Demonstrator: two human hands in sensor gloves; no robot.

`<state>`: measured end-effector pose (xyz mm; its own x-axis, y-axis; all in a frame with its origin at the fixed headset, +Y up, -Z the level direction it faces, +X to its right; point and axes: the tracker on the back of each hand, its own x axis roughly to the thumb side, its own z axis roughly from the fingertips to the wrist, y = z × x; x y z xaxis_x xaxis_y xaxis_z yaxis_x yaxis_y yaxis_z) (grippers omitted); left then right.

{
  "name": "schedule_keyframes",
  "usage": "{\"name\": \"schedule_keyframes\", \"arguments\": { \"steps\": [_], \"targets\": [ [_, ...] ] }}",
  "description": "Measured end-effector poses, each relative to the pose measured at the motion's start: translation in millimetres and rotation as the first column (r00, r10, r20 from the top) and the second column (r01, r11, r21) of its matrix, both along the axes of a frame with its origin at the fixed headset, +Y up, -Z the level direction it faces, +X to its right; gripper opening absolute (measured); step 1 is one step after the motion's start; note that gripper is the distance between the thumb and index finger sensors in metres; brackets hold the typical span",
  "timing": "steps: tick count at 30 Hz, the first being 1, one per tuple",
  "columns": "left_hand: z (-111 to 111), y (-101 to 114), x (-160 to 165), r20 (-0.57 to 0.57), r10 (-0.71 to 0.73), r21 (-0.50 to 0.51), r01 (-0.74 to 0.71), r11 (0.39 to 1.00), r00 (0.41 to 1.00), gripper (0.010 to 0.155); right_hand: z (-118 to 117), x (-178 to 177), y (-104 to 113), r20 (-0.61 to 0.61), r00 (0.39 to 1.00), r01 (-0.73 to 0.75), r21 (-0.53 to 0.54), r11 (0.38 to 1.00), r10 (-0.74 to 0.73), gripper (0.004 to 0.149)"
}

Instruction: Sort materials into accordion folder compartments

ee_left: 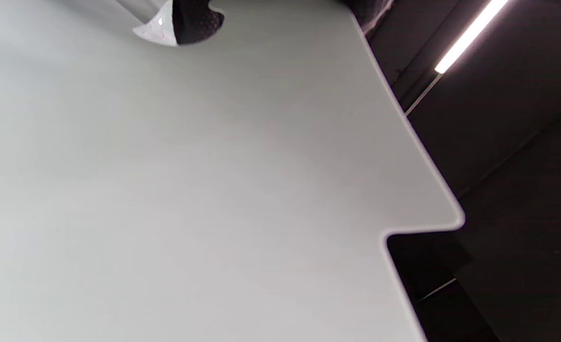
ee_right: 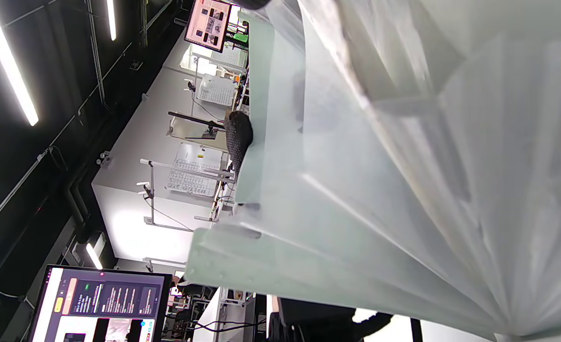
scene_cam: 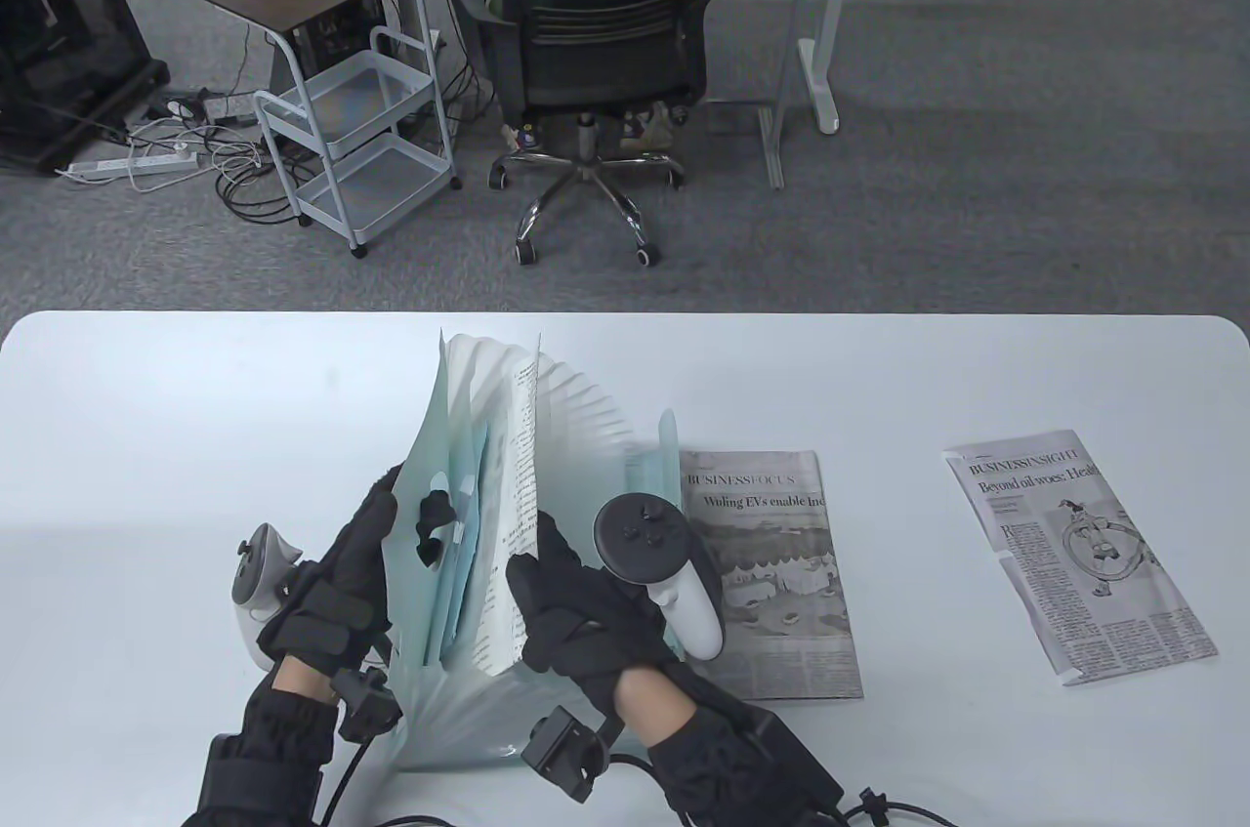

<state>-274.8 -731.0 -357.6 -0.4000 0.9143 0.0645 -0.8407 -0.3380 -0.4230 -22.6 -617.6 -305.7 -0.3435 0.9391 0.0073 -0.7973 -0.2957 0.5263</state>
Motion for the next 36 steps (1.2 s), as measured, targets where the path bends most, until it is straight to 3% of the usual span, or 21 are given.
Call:
{"name": "schedule_keyframes", "arguments": {
  "steps": [7, 13, 18, 22, 29, 36],
  "targets": [
    [0, 0, 0, 0.002, -0.002, 0.000, 0.002, 1.000, 1.000, 0.071, 2, -9, -5, -0.018, 0.999, -0.048, 0.013, 0.999, 0.048, 0.059],
    [0, 0, 0, 0.001, 0.000, -0.001, 0.000, 1.000, 1.000, 0.071, 5, -13, -6, -0.036, 0.988, -0.146, 0.054, 0.988, 0.148, 0.073],
    [0, 0, 0, 0.003, 0.000, -0.001, 0.000, 1.000, 1.000, 0.071, 9, -10, 2, 0.047, 0.977, -0.214, 0.218, 0.952, 0.209, 0.061],
    [0, 0, 0, 0.004, -0.002, -0.001, 0.002, 1.000, 1.000, 0.071, 14, -13, 2, 0.014, 0.965, -0.259, 0.235, 0.937, 0.264, 0.057],
    [0, 0, 0, 0.002, -0.001, 0.000, 0.001, 1.000, 1.000, 0.071, 12, -13, 0, -0.009, 0.972, -0.227, 0.209, 0.951, 0.234, 0.058],
    [0, 0, 0, 0.002, 0.001, -0.001, -0.001, 1.000, 1.000, 0.071, 14, 17, 20, 0.068, 0.980, -0.197, 0.278, 0.940, 0.185, 0.066]
  ]
}}
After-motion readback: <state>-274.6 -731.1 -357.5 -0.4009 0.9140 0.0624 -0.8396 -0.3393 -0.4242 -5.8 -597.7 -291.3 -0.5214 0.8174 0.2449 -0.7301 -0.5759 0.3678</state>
